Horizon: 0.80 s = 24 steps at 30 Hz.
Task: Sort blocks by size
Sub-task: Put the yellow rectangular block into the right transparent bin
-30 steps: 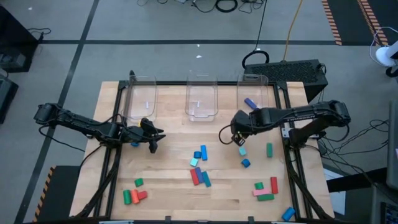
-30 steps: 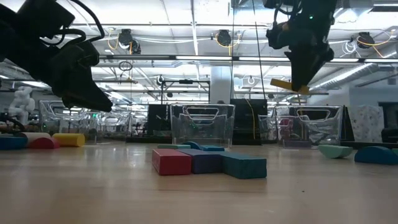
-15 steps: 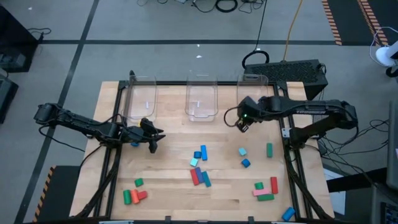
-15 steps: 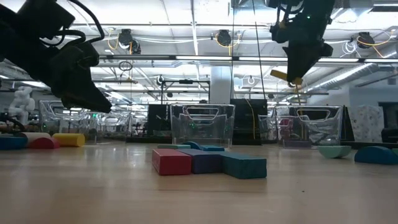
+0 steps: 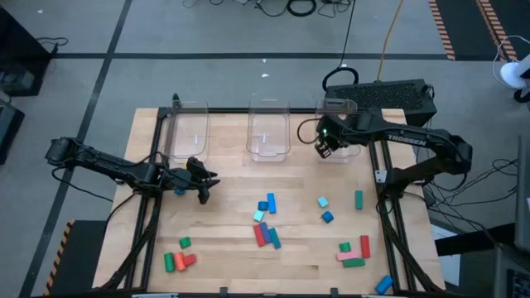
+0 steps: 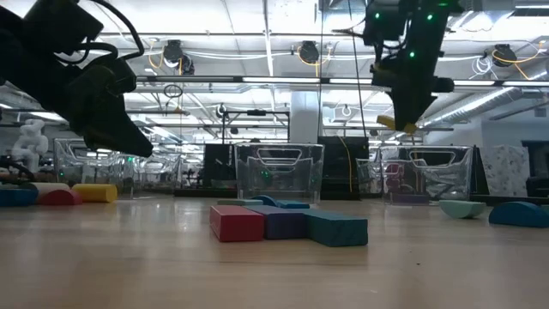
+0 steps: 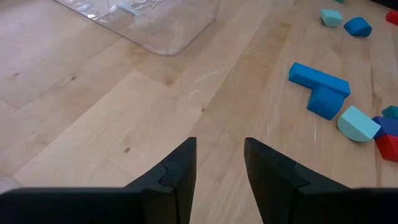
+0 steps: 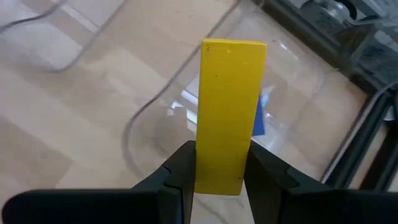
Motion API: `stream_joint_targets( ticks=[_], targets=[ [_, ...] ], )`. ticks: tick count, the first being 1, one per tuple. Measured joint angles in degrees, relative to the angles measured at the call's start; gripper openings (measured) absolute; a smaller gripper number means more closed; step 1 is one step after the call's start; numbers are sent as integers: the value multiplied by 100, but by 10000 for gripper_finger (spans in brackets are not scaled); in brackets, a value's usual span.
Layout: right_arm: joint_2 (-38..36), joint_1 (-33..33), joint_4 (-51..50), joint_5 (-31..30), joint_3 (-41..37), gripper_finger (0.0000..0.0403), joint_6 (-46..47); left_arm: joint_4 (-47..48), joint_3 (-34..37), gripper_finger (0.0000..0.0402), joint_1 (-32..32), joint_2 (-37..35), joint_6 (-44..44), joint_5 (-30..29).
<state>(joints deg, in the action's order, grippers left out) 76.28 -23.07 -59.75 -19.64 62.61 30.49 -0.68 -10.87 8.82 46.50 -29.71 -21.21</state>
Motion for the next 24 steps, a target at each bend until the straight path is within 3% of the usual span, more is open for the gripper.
stream_joint_targets(
  ticks=[8,24],
  targets=[
    [323,-670,115,18,0,95,-373,23,0,136,0,-2,-2,0],
    [1098,-1305,255,47,-4,95,-868,117,0,136,0,-2,-7,-1]
  ],
)
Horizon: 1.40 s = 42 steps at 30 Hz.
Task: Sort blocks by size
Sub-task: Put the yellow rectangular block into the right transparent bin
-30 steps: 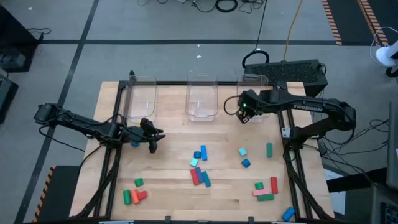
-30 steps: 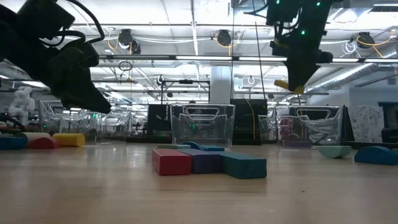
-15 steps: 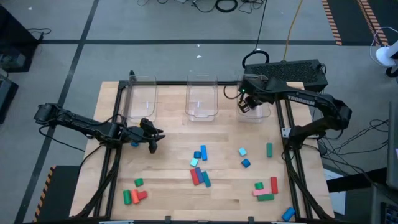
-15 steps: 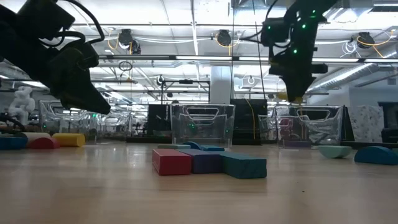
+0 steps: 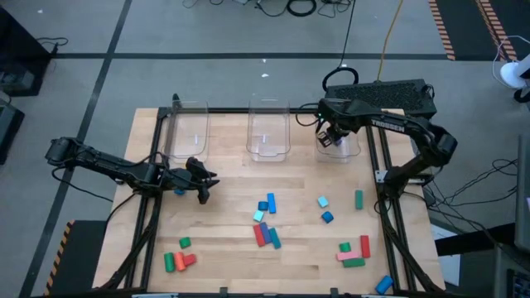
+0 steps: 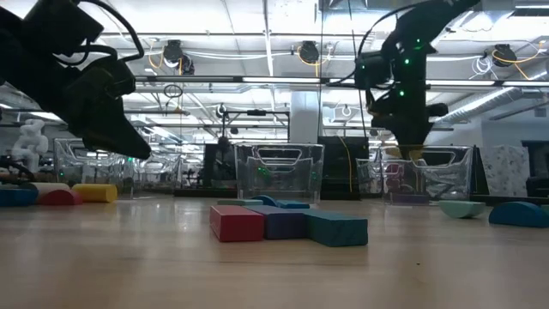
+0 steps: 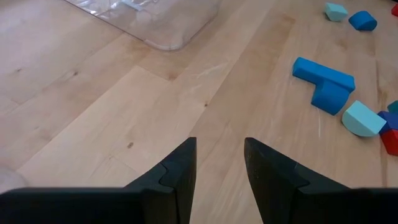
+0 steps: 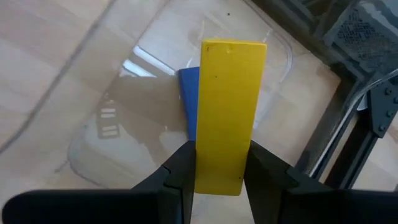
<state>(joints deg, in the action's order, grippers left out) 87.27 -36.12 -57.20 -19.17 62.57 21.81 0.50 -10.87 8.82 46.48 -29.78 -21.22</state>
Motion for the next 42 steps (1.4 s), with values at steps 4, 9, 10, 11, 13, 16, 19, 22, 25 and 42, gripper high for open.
stream_joint_targets(
  ticks=[4,9,10,11,13,16,19,22,25,42],
  targets=[
    [76,-102,311,79,-198,95,-121,4,0,136,48,1,-8,-3],
    [76,-309,965,665,-762,95,-304,4,0,136,112,1,-9,-3],
    [76,-356,1095,734,-882,95,-336,4,0,136,111,2,-9,-3],
    [76,-385,1213,760,-1008,95,-351,4,0,136,111,2,-8,-3],
    [76,-443,1432,762,-1239,95,-413,4,0,136,111,1,-6,-6],
    [76,-520,1719,812,-1520,95,-475,4,0,136,111,0,0,-27],
    [61,-557,2016,965,-1690,95,-529,4,0,136,107,2,3,-75],
    [61,-555,2118,991,-1716,101,-619,2,0,136,107,0,3,-158],
    [64,-555,2226,1014,-1727,114,-657,2,0,136,107,2,2,-188],
    [-180,-542,2257,851,-1679,176,-731,-3,0,136,107,2,0,-200]
  ],
)
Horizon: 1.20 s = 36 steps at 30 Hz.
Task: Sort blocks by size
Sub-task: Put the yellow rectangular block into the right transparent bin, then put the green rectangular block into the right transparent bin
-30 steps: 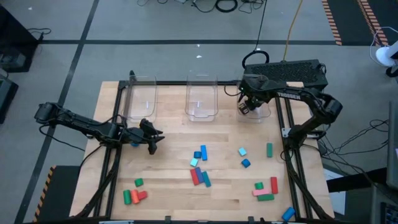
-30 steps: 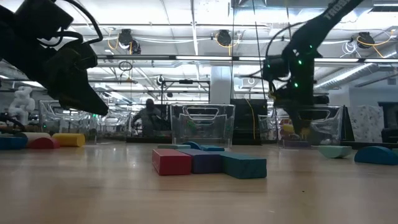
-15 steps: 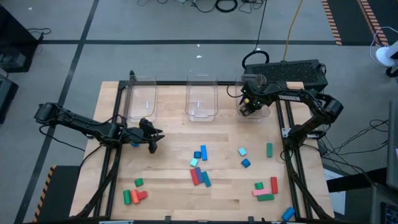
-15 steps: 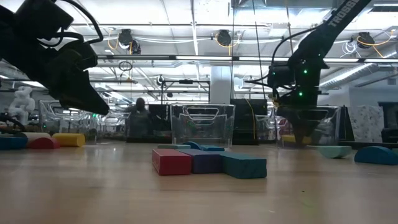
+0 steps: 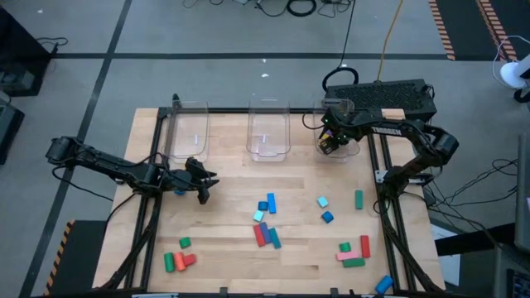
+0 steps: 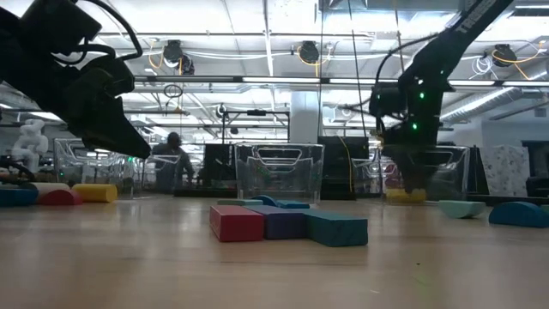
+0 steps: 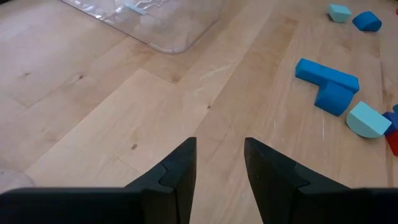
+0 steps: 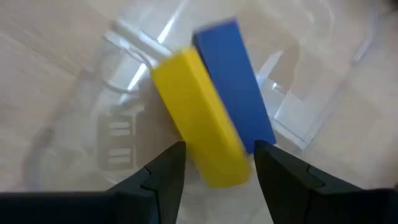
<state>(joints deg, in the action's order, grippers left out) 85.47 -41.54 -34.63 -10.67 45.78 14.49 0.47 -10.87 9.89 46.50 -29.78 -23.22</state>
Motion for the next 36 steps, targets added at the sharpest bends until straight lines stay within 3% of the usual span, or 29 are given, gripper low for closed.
stream_joint_targets(
  ticks=[9,15,24,36],
  targets=[
    [-803,18,-131,-102,263,174,43,-187,0,136,0,0,4,0],
    [-1450,362,-112,-119,271,174,308,-259,0,136,0,-1,7,-2],
    [-2121,1447,-158,-97,271,174,739,-331,0,136,0,-1,11,-196],
    [-2175,3238,-214,-95,271,174,1733,-720,0,136,0,-2,66,-273]
  ],
)
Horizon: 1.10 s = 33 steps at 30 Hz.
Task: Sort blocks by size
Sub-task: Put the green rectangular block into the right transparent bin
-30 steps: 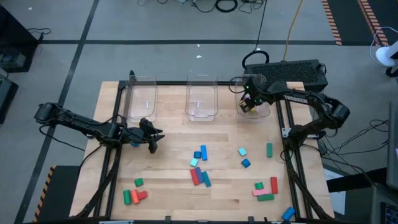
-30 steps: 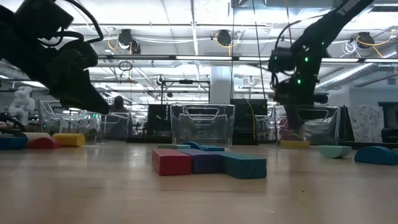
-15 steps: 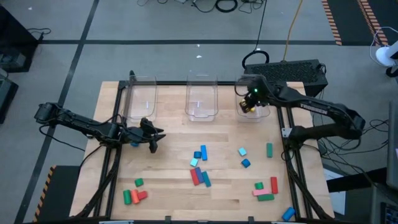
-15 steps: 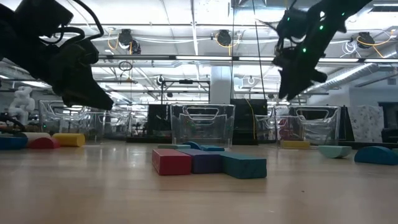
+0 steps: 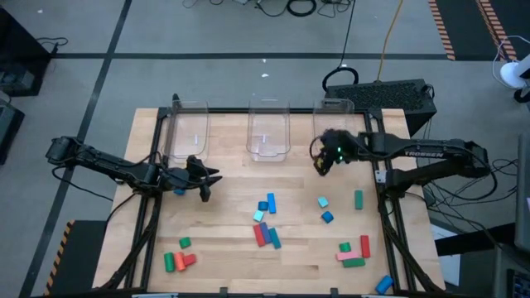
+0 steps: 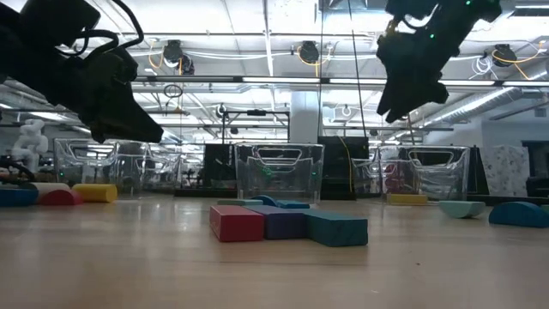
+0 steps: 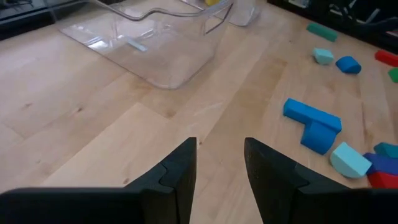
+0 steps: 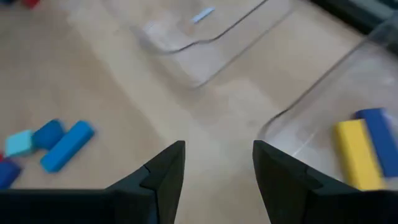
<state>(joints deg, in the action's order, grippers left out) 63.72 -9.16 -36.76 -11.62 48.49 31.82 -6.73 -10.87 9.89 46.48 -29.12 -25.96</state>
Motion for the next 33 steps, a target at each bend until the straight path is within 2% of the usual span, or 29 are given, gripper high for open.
stream_joint_targets(
  ticks=[5,11,22,33],
  targets=[
    [-2,664,-294,312,0,173,625,-29,0,136,0,0,-2,0],
    [51,1296,-883,308,4,173,1456,-38,0,136,0,2,-13,2],
    [745,1854,-2394,318,7,178,3006,-34,0,136,0,0,-17,7],
    [1767,2296,-3058,874,-277,226,3823,-21,0,136,0,1,109,48]
  ],
)
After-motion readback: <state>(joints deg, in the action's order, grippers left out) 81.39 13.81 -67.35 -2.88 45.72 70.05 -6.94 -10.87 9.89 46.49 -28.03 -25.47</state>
